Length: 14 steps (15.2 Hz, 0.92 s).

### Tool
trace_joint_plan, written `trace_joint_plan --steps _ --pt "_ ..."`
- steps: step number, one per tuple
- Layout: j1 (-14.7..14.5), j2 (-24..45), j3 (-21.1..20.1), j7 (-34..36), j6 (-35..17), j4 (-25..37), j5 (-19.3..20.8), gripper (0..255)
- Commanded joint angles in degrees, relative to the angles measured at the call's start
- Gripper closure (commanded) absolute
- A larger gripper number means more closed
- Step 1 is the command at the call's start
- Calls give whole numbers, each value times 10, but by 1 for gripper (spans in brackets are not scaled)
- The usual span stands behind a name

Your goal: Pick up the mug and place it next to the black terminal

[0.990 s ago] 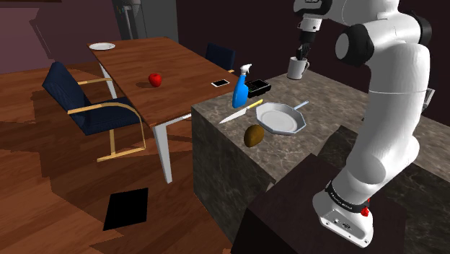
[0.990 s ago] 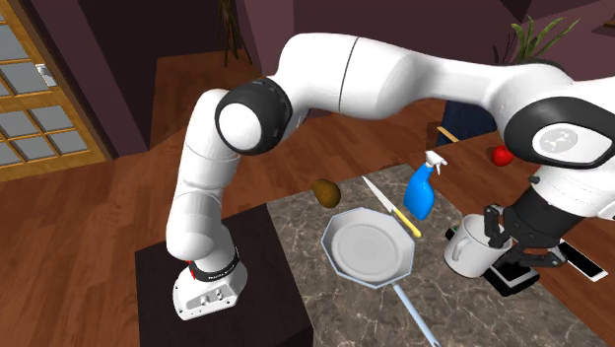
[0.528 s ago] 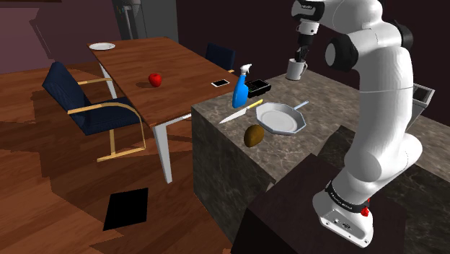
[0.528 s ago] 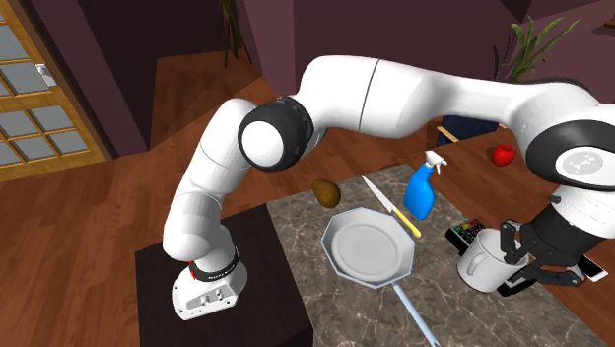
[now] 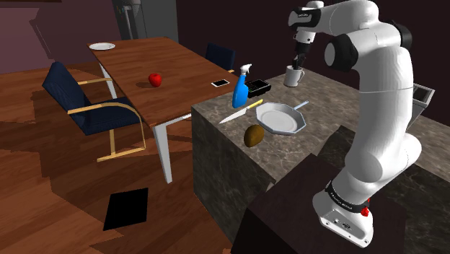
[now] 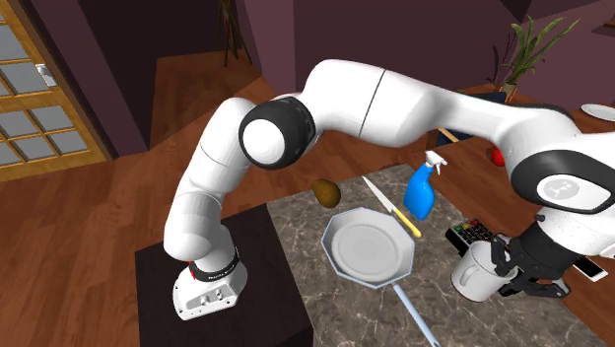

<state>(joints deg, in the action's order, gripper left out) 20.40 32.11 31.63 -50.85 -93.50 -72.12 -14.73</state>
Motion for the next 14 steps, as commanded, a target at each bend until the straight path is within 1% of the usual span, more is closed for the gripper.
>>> trace_joint_plan --steps 1,14 --pt "-4 -2 0 -1 -18 -21 0 255" --pt "-12 15 -7 -10 -108 -97 -10 255"
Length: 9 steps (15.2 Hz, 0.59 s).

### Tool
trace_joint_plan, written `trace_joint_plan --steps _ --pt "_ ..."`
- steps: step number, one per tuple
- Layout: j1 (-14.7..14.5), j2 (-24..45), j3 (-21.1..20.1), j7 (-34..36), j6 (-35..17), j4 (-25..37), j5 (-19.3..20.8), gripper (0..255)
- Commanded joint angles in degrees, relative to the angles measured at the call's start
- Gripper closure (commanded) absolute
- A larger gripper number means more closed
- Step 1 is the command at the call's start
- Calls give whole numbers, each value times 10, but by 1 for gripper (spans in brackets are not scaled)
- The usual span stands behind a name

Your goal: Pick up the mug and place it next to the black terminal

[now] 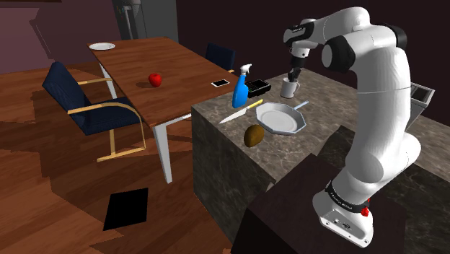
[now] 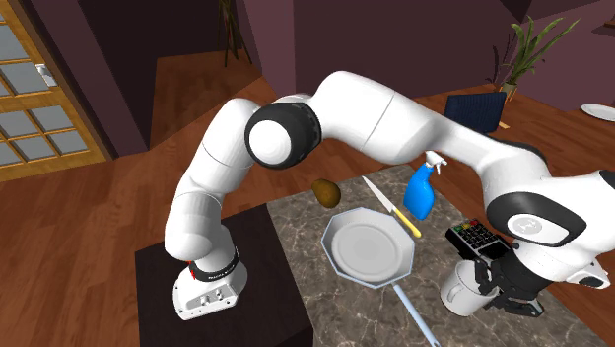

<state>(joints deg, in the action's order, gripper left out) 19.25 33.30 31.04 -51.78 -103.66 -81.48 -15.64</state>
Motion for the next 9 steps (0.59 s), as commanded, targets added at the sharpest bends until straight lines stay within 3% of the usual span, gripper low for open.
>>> trace_joint_plan --steps 1,9 --pt "0 5 -2 -1 -13 -8 -3 255" --pt "0 12 -4 -4 -31 -20 -7 255"
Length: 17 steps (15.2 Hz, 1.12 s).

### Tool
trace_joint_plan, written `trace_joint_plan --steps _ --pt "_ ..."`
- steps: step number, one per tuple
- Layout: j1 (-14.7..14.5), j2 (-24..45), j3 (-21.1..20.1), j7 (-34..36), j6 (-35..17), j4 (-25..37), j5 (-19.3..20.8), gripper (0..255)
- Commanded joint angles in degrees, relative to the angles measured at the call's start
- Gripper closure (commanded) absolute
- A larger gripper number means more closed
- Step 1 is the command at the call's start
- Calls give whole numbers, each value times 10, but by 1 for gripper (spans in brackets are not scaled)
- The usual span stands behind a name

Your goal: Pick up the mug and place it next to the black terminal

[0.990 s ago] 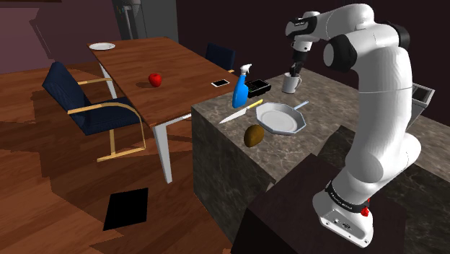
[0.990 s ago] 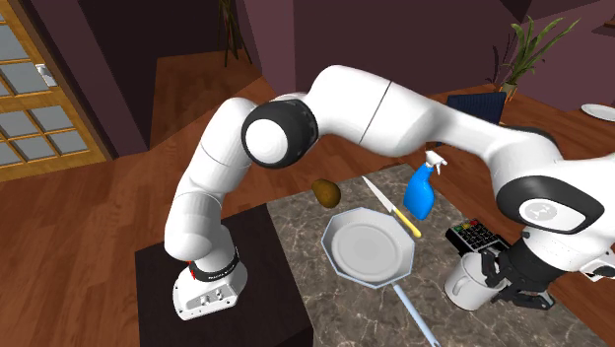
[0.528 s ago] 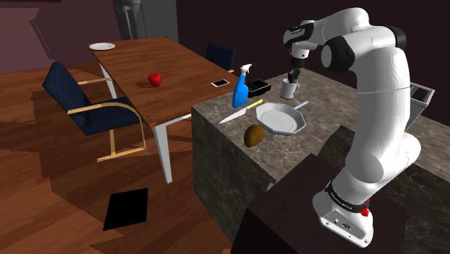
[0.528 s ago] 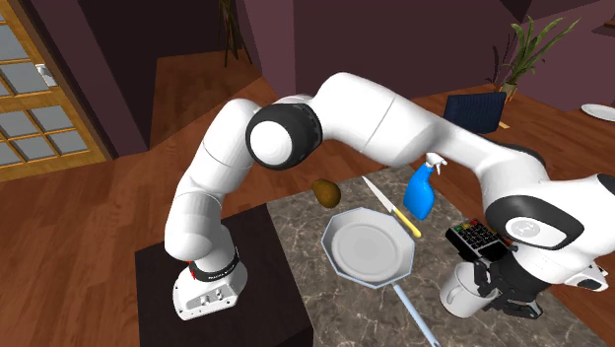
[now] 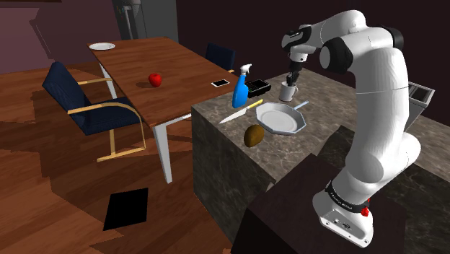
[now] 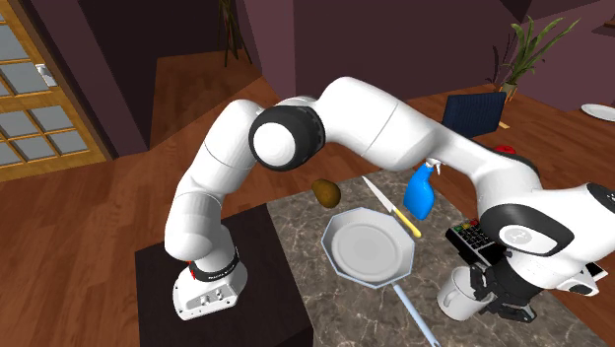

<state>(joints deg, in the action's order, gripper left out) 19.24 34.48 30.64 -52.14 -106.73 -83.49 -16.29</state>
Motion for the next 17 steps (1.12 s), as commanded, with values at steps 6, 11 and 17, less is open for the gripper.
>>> trace_joint_plan --steps 6,11,17 --pt "0 0 0 0 0 0 0 0" --pt "6 -6 4 6 54 50 6 0" --pt "8 -7 4 7 69 65 7 0"
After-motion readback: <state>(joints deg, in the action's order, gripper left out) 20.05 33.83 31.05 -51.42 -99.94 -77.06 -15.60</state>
